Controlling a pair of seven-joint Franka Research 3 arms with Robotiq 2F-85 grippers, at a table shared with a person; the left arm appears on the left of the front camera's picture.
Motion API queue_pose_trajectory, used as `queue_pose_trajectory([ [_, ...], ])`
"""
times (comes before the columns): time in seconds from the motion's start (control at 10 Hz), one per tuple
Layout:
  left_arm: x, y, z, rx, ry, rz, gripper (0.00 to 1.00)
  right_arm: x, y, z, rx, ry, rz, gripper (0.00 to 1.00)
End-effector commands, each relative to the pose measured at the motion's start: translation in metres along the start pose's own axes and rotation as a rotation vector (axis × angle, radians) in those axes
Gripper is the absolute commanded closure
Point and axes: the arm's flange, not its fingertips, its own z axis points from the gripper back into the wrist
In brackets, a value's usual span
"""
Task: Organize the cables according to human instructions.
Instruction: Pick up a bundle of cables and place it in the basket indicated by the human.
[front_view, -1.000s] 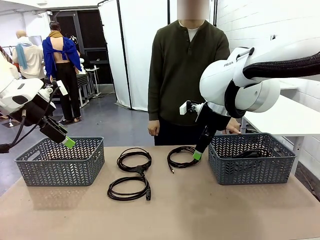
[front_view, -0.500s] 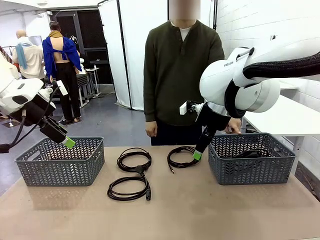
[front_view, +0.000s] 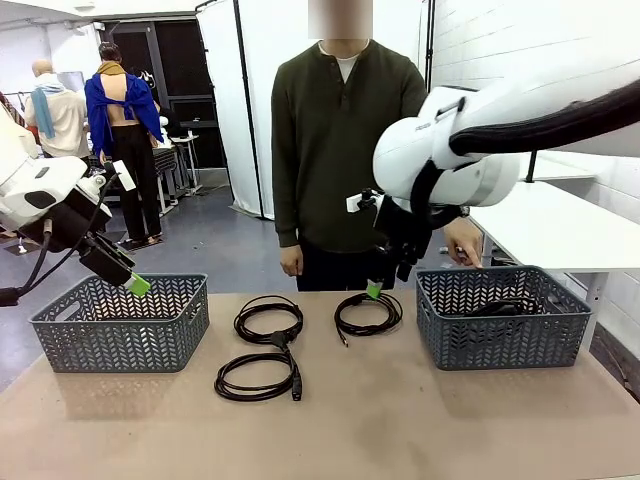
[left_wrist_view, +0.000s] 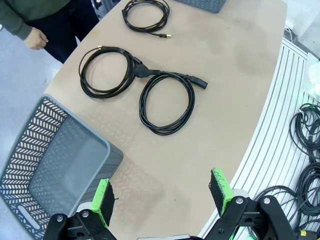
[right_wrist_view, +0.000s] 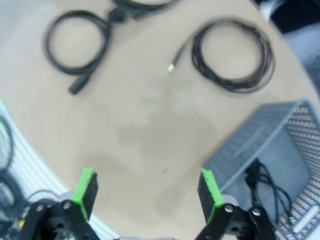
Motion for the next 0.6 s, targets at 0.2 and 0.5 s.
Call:
queue_pose_trajectory([
  [0.2, -0.001, 0.002, 0.0, -0.007, -0.005, 0.0, 0.0, 0.06, -0.018, -0.025, -0.055, 0.061, -0.307, 0.0],
  [0.5, -0.001, 0.002, 0.0, -0.007, -0.005, 0.0, 0.0, 0.088, -0.031, -0.045, -0.081, 0.059, -0.467, 0.0],
])
